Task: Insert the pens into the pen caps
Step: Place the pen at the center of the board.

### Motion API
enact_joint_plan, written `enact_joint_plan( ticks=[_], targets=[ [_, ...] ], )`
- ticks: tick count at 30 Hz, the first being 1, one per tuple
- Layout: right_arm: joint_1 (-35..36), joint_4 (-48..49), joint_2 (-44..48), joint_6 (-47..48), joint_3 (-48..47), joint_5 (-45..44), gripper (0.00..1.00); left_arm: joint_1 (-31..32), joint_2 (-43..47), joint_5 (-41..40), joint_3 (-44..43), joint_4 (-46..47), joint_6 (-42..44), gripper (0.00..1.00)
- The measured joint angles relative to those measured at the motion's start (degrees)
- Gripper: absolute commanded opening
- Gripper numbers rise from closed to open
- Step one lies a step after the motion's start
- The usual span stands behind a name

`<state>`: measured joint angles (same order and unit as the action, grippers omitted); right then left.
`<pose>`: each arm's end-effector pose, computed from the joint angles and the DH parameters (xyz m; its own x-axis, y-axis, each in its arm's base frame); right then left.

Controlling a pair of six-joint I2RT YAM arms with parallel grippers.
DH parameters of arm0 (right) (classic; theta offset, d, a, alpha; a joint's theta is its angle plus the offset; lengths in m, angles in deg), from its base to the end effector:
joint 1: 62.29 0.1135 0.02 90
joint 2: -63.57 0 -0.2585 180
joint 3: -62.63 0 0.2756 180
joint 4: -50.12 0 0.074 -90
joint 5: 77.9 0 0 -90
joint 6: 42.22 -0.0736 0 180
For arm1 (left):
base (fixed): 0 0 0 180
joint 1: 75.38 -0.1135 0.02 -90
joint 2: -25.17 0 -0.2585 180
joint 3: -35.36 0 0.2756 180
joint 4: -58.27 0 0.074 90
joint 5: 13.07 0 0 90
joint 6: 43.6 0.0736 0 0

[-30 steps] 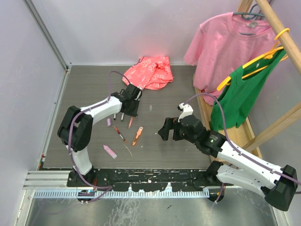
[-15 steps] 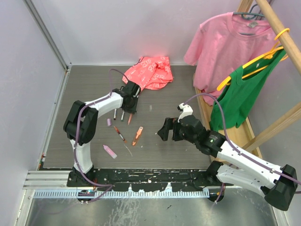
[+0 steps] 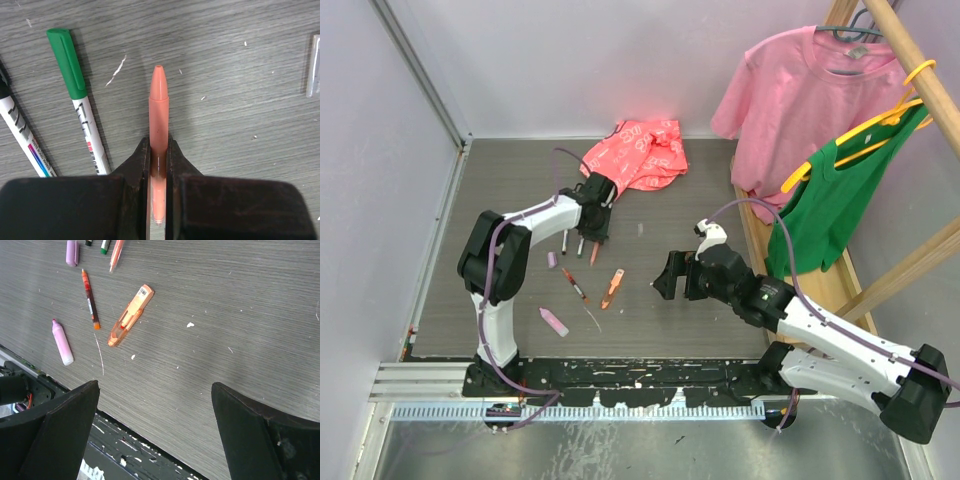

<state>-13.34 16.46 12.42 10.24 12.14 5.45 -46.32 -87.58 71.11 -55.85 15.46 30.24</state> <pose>0.1738 0.1866 0.2287 -0.7117 0.1043 -0.6947 -0.3185 0.8335 0.4515 0.3883 -0.2072 0.1180 -0.8806 0.1726 -0.4412 0.2080 0.9776 -0.0327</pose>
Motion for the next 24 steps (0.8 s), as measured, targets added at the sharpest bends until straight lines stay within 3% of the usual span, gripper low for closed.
enact_joint_plan(
  ticks=[24],
  targets=[
    [0.0, 0.02, 0.28, -0.17, 0.0, -0.57, 0.99, -0.59, -0.39, -0.59, 0.0, 0.04, -0.96, 0.21]
  ],
)
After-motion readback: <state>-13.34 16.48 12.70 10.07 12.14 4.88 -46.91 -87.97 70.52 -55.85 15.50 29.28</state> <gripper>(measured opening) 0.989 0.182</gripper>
